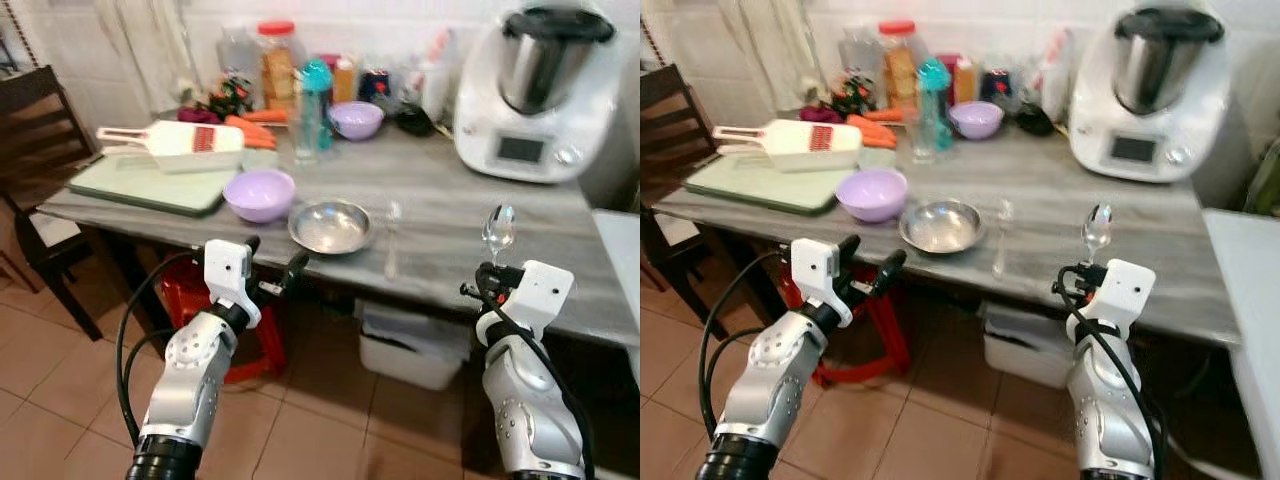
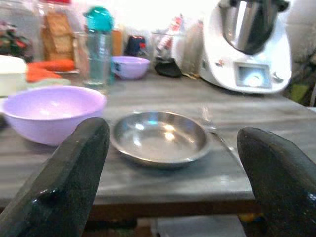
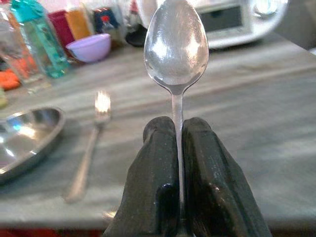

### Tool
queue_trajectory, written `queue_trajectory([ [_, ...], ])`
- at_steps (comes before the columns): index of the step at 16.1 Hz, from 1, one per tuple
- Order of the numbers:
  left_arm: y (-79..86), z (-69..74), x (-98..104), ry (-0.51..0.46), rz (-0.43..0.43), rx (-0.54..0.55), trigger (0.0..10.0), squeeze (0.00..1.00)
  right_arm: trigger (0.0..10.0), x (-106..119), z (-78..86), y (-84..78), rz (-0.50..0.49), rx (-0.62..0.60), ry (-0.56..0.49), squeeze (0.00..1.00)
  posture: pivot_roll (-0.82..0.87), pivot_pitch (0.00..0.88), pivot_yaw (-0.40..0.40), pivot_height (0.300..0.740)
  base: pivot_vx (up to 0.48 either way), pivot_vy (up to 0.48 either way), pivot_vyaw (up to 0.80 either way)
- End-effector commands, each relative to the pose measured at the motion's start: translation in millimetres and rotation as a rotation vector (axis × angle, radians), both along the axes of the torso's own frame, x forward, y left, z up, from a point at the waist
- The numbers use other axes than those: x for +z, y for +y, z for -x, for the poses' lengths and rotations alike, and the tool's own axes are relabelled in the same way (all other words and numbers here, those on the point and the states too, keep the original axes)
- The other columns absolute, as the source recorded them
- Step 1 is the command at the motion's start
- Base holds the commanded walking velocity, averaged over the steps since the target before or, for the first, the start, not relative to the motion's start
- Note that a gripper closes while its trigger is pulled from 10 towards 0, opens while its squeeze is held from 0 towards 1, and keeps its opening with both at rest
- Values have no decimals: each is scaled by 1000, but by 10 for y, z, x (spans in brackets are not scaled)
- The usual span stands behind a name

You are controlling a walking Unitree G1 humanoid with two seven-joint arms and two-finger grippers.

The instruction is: Setting the table

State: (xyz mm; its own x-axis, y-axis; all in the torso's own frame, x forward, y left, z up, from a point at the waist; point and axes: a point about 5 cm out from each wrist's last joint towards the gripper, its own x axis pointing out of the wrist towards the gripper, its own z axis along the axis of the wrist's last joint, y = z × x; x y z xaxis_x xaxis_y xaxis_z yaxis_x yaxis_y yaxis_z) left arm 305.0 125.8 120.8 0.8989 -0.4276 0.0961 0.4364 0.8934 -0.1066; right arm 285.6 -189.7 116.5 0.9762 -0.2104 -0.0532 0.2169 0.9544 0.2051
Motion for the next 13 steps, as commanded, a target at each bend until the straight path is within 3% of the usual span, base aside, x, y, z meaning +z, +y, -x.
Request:
queue_trajectory([
  [1,67,-15,20,-2,-8,16,10000,0,10000,64,-27,67,-7,23,-27,0,-50,0,18,740,337,0,0],
  [9,98,22,-8,7,-29,-1,10000,0,10000,49,-27,66,-31,3,-23,0,-43,0,8,740,283,0,0],
  [13,165,153,-61,15,-111,-167,10000,0,10000,15,-83,55,-82,-41,3,0,-33,0,0,740,0,0,0],
])
